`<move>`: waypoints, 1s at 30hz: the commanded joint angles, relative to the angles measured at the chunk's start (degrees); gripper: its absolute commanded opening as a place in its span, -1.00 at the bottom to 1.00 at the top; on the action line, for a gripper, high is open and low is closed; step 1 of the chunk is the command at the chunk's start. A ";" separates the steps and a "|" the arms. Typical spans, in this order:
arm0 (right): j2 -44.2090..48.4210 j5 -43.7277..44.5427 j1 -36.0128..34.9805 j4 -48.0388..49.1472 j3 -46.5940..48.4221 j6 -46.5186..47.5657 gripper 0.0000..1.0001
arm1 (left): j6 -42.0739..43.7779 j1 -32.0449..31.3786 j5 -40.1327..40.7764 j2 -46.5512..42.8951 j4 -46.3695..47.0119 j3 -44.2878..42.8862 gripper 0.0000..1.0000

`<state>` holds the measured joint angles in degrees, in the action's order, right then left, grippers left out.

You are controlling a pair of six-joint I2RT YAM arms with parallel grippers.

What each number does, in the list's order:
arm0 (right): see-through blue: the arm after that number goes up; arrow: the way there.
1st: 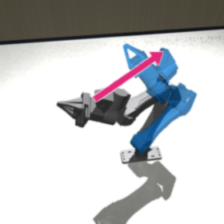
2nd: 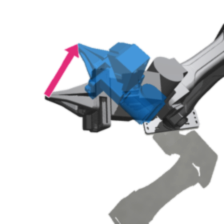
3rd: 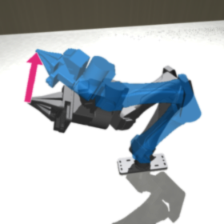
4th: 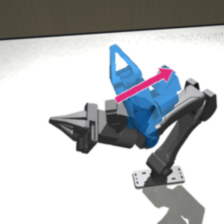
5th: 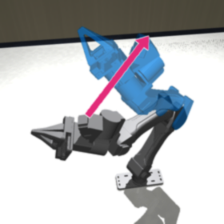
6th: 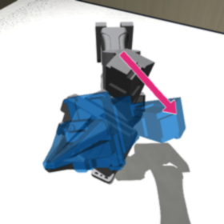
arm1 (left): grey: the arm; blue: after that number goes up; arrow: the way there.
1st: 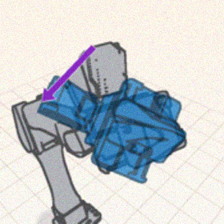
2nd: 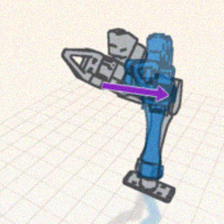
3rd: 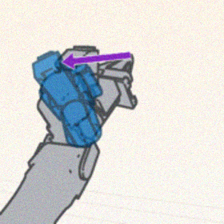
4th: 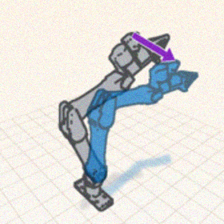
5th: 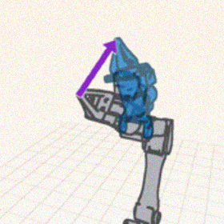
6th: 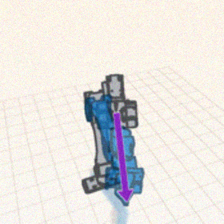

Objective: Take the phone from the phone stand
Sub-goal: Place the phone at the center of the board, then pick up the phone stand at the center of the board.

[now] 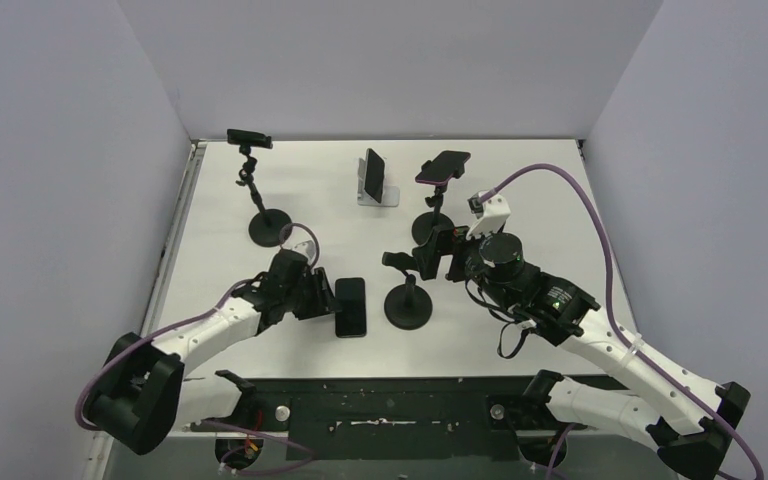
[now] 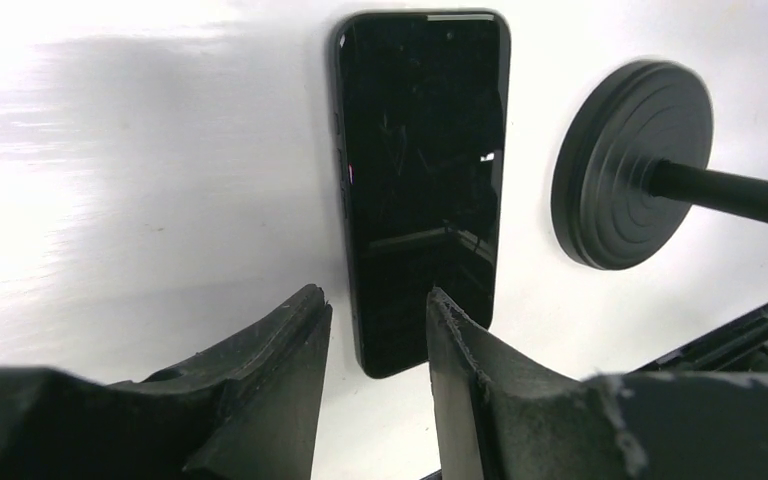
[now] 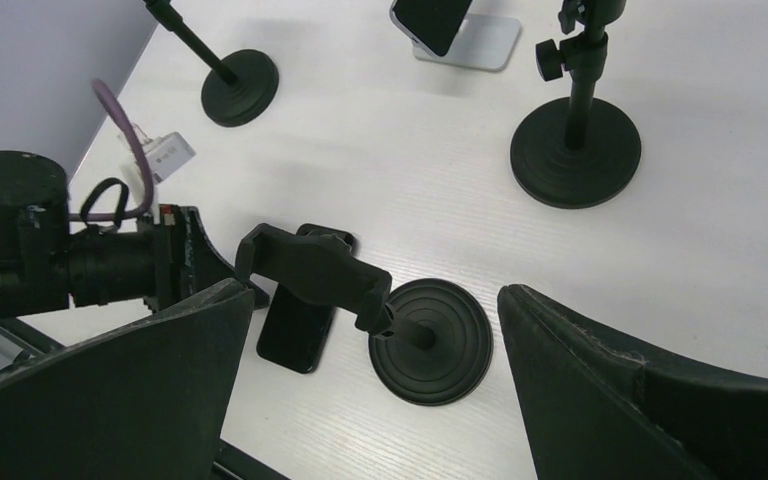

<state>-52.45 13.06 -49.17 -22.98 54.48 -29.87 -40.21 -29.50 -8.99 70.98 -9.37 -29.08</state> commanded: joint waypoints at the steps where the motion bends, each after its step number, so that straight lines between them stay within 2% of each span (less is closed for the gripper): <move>1: 0.91 0.76 0.15 -0.99 -0.26 -0.41 0.97 | 3.45 0.81 6.13 -7.35 -4.04 -5.73 -0.20; 4: 1.44 -1.18 0.12 -1.14 -1.21 0.36 0.88 | 7.50 0.93 7.64 -11.13 -3.23 -9.27 -0.09; 7: 1.16 -3.48 0.07 -1.19 -1.48 0.91 0.68 | 11.29 1.06 9.28 -14.06 1.00 -11.29 0.06; 11: -1.47 -5.87 0.03 -2.04 -0.31 1.10 0.35 | 14.15 1.32 13.99 -18.37 11.85 -8.91 0.53; 13: -3.15 -6.36 0.03 -2.79 0.55 1.02 0.26 | 15.21 1.45 14.44 -20.54 17.61 -6.60 0.69; 16: -6.29 -5.70 -0.05 -4.02 1.92 0.43 0.15 | 15.92 1.37 14.25 -22.36 22.03 -4.31 0.72; 20: -9.76 -3.36 0.04 -6.03 3.69 -0.47 0.10 | 16.06 1.37 13.75 -26.72 25.01 -0.43 0.73; 24: -10.80 -3.80 0.01 -4.73 3.74 -0.89 0.03 | 18.34 0.80 15.18 -29.94 23.70 0.69 0.70; 30: -11.66 -3.94 -0.08 -4.88 4.90 -0.89 -0.05 | 19.34 -0.30 15.47 -29.43 22.18 -0.10 0.66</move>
<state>-63.79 8.12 -49.17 -28.45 56.16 -30.50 -22.90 -29.19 5.98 41.47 10.33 -27.88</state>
